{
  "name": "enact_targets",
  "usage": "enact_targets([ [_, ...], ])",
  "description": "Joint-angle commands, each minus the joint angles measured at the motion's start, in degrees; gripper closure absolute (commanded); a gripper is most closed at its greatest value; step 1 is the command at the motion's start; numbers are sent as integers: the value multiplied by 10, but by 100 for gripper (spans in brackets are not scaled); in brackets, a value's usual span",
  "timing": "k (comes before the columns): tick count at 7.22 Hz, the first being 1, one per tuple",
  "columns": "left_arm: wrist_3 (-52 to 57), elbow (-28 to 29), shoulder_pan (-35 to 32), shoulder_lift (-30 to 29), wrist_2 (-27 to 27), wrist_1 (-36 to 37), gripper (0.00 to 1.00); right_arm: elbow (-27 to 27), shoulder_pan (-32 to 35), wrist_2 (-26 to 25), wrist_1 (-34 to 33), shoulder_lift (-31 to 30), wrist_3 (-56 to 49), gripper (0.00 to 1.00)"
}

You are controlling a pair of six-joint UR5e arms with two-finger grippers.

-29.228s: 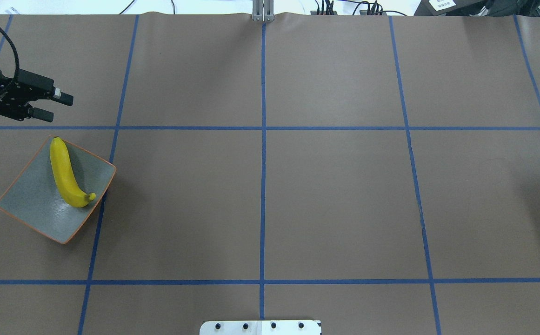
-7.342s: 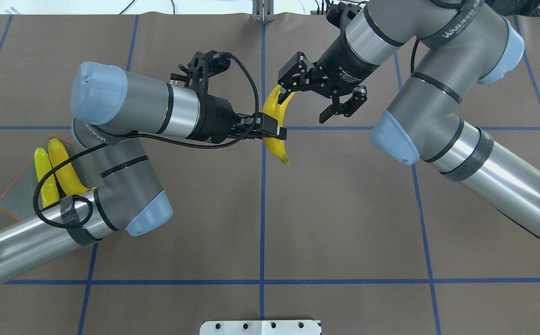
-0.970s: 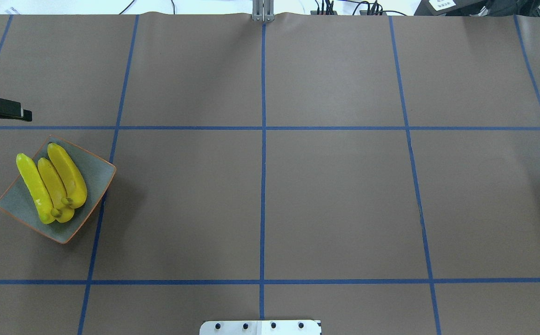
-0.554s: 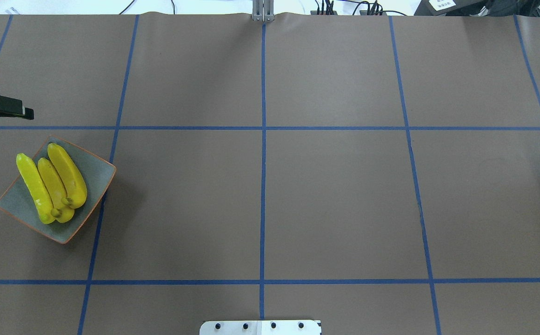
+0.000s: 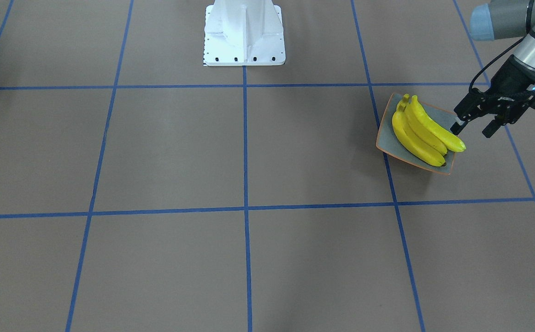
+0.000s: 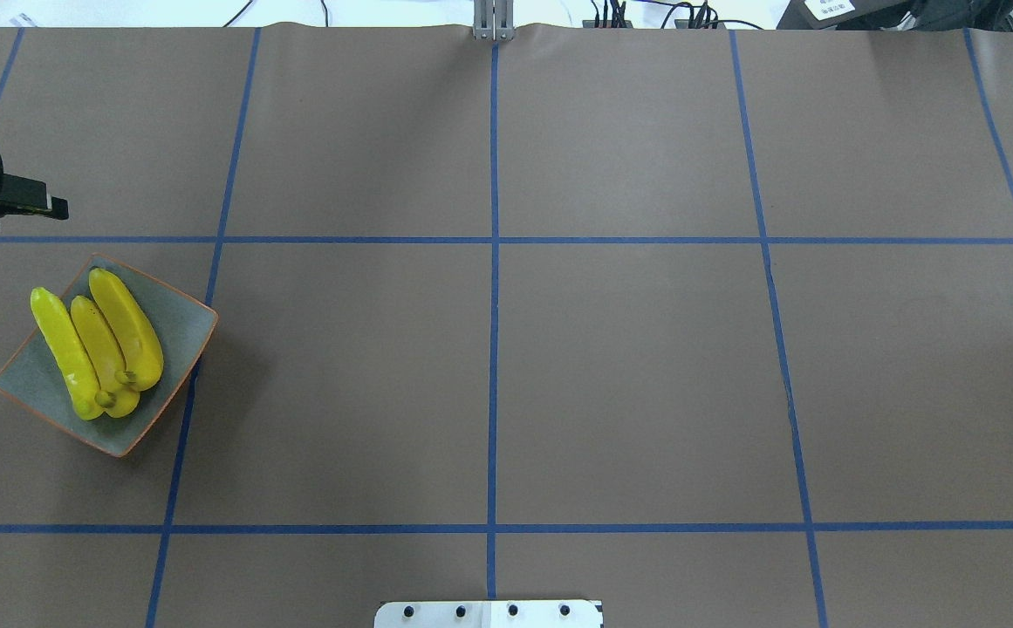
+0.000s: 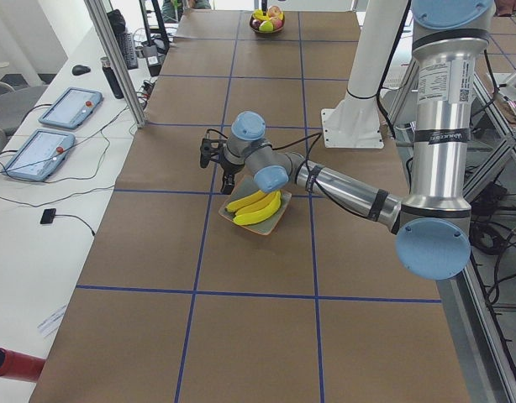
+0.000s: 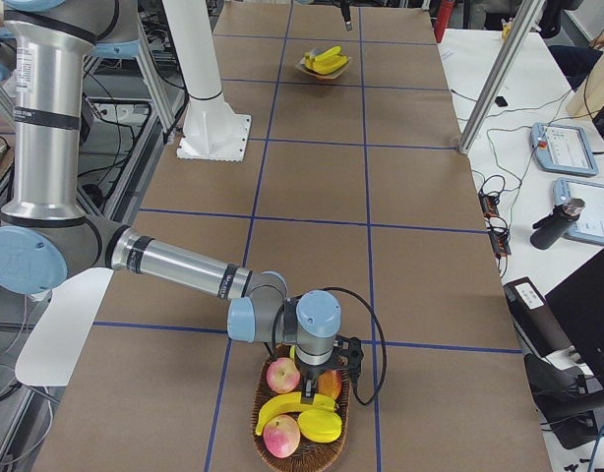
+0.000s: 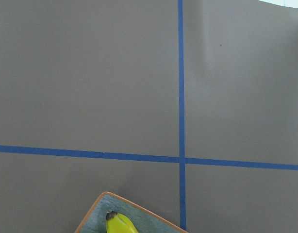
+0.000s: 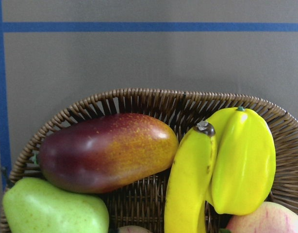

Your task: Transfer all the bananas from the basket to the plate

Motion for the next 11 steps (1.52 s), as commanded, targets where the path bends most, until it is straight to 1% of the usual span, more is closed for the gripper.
enact_targets([
  [1,0,0,0,0,-1,0,1,-31,0,1,0,15,3,25],
  [7,-2,-4,0,-1,-2,0,1,-57,-2,4,3,24,11,25],
  [8,-2,-4,0,-1,-2,0,1,-60,-2,3,14,24,19,25],
  [10,-2,-5,0,-1,-2,0,1,-91,-3,4,58,24,25,25],
  [11,-3,-5,0,-2,-2,-1,1,-89,-3,7,58,24,39,25],
])
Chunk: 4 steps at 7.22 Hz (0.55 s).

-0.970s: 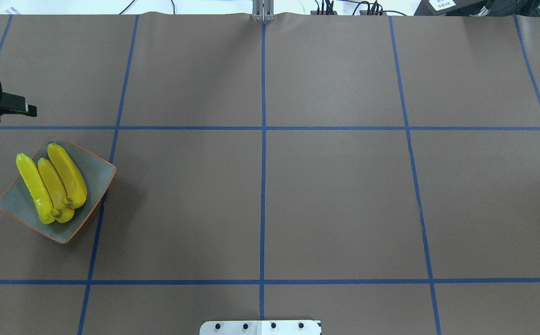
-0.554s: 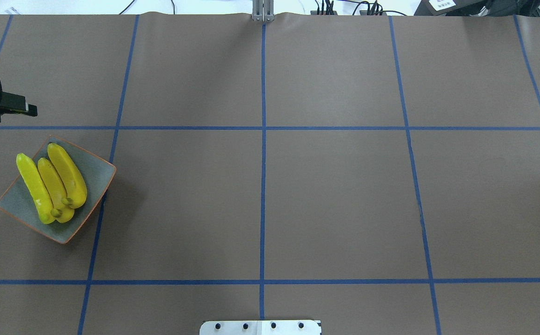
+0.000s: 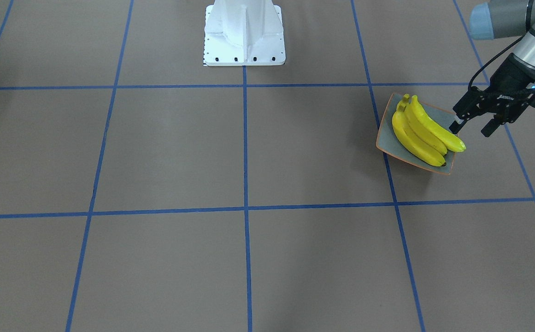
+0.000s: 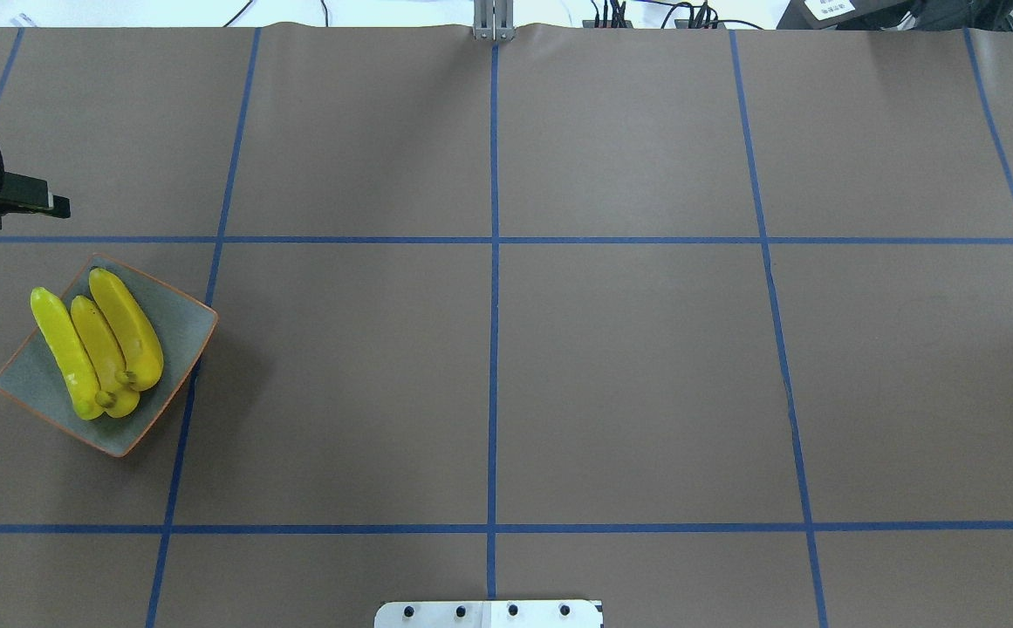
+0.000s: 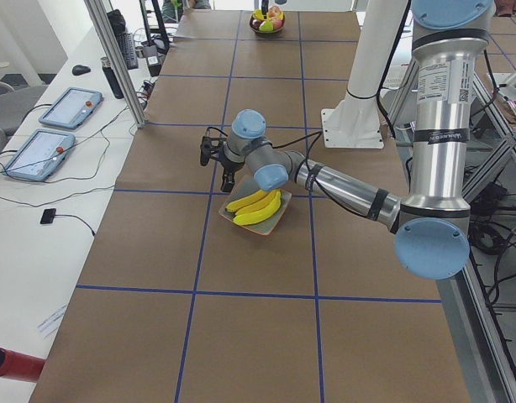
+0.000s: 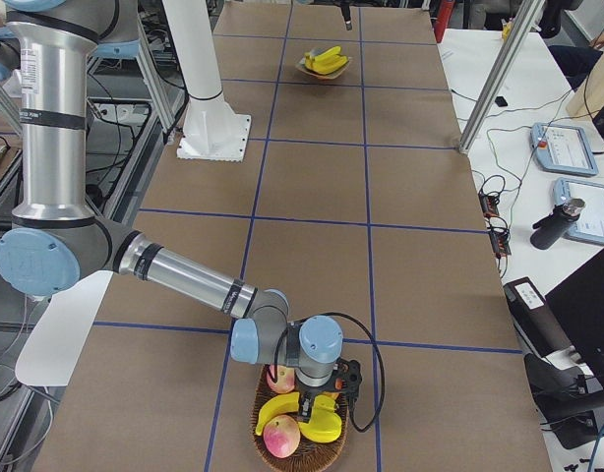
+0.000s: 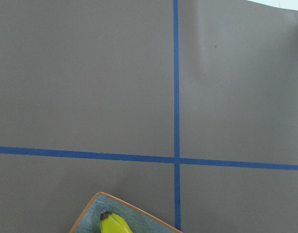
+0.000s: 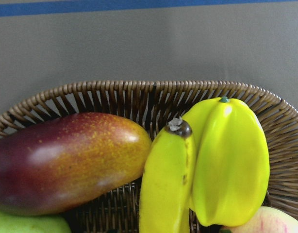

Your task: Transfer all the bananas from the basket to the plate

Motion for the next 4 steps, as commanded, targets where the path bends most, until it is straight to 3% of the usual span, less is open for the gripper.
enact_targets([
  [1,-1,-1,0,0,0,0,1,-5,-2,3,10,0,14,25],
  [4,-3,-8,-1,0,-1,0,1,-5,-9,12,10,-1,17,26],
])
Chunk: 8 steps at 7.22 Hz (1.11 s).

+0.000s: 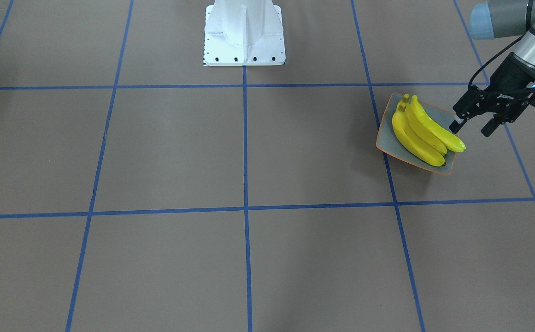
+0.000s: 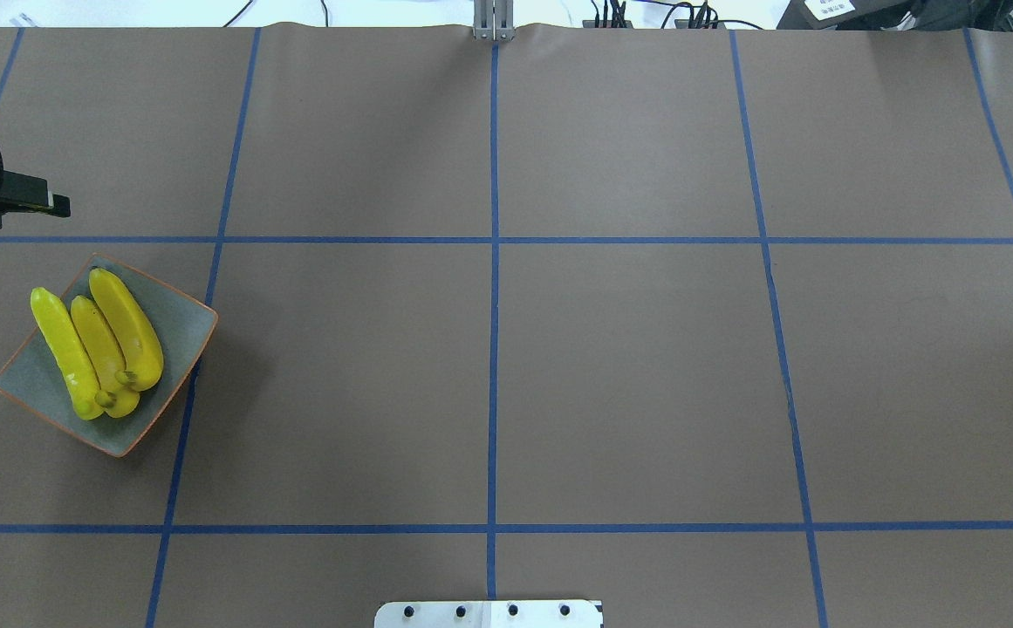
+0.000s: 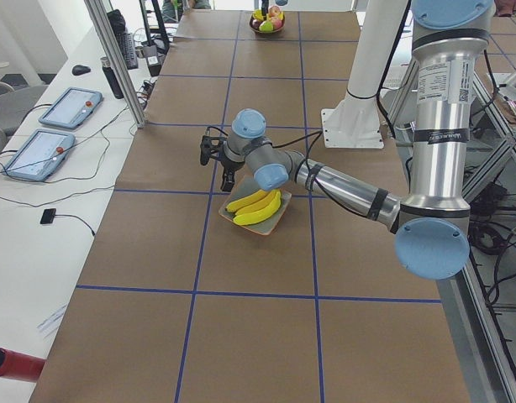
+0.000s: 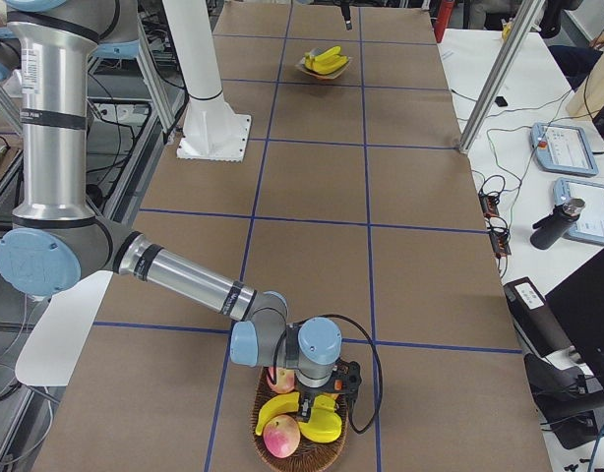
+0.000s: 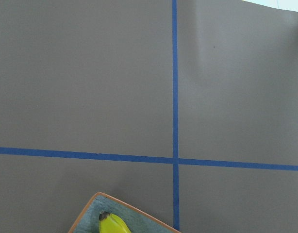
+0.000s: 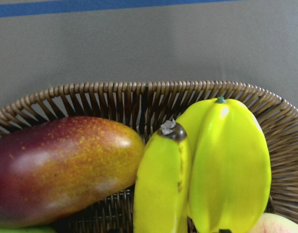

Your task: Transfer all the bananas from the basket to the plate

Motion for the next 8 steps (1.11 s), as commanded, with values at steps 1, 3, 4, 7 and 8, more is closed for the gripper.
enact_targets([
  [1,-1,-6,-1,1,-1,1,1,-1,-4,8,0,-1,1,26],
  [3,-2,-9,-1,2,-1,1,1,-2,-8,7,0,-3,0,27],
  [4,-2,-12,-1,3,-2,0,1,-3,-10,7,0,-3,0,28],
  [7,-2,-14,-1,4,-2,1,1,-6,-14,4,1,-3,-2,28],
  [8,-2,-14,-1,4,-3,0,1,-7,-15,2,1,-3,-3,29],
])
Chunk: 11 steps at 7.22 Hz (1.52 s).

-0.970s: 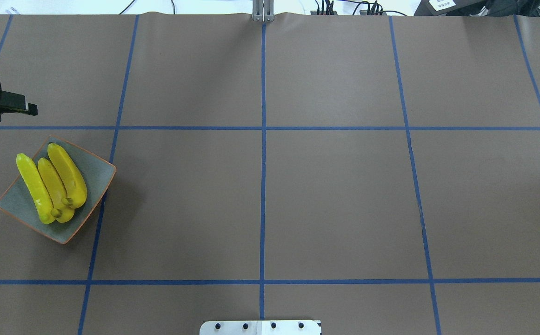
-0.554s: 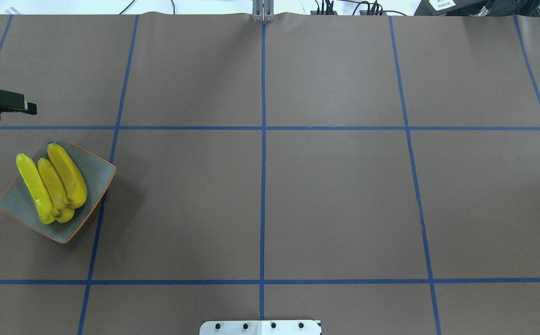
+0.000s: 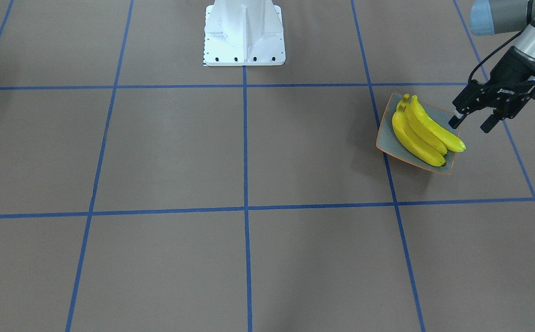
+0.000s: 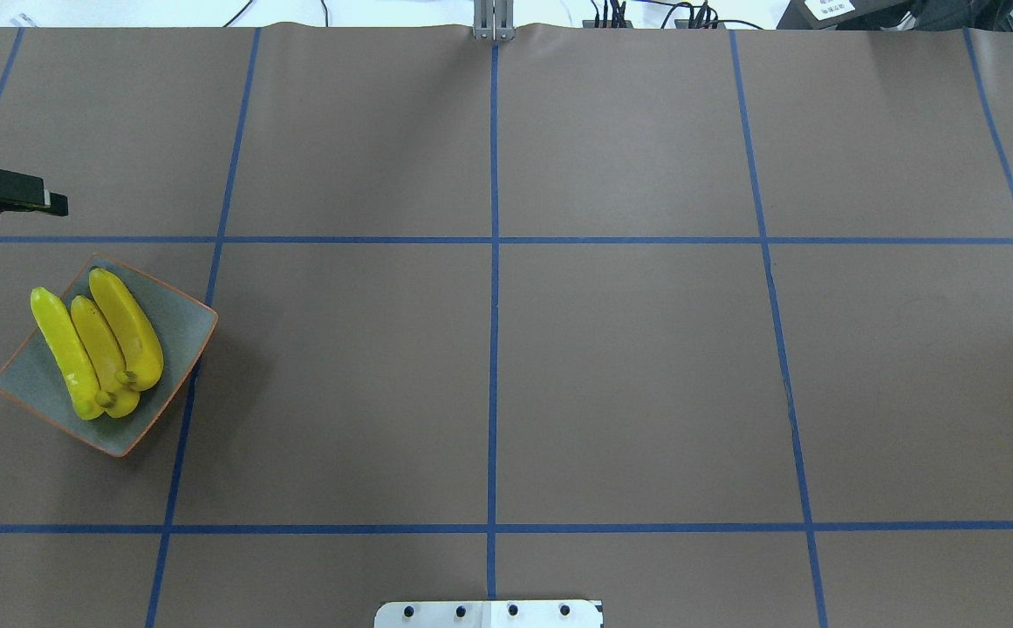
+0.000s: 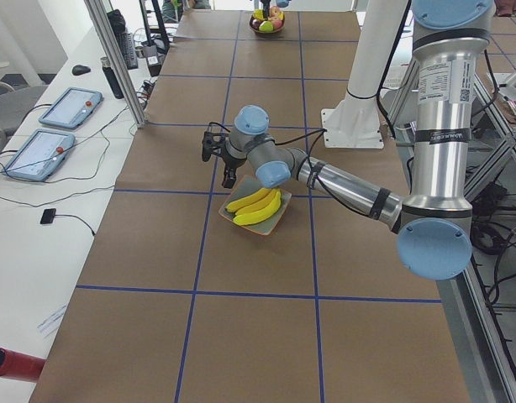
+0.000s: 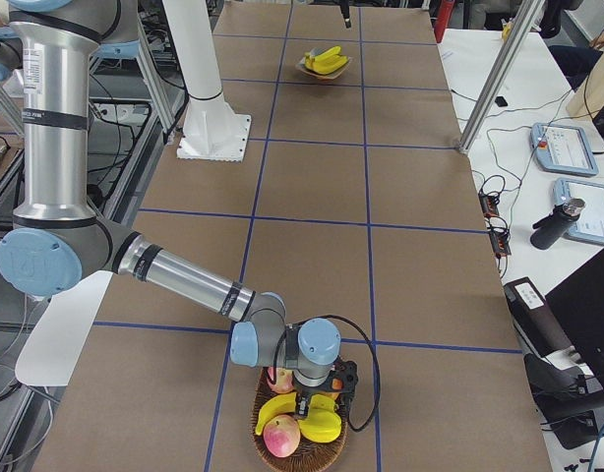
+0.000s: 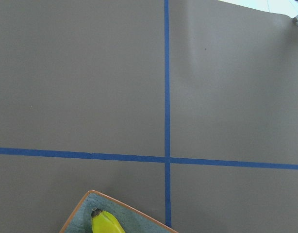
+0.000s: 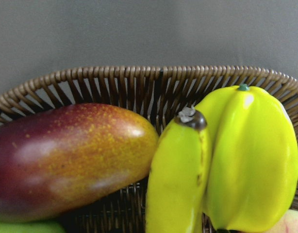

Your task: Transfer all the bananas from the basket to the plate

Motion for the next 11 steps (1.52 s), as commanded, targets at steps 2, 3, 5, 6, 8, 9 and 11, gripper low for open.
enact_targets([
  [2,0,-3,0,0,-2,-1,1,-2,-1,-2,0,0,-3,34],
  [3,0,-4,0,0,-2,0,1,-2,-1,-4,0,0,-4,46],
  [5,0,-5,0,0,-2,-1,1,-5,-1,-4,0,-1,-6,84],
  [6,-2,-7,0,1,-2,-1,1,-5,-1,-4,0,0,-7,100],
  [8,-17,-9,0,0,-3,-1,1,-4,-1,-4,0,3,-8,100],
  [9,-17,-9,0,-1,-3,-1,1,3,-1,-4,1,3,-11,100],
  [11,-17,-8,1,-2,-3,-1,1,27,-1,3,-1,2,-14,100],
])
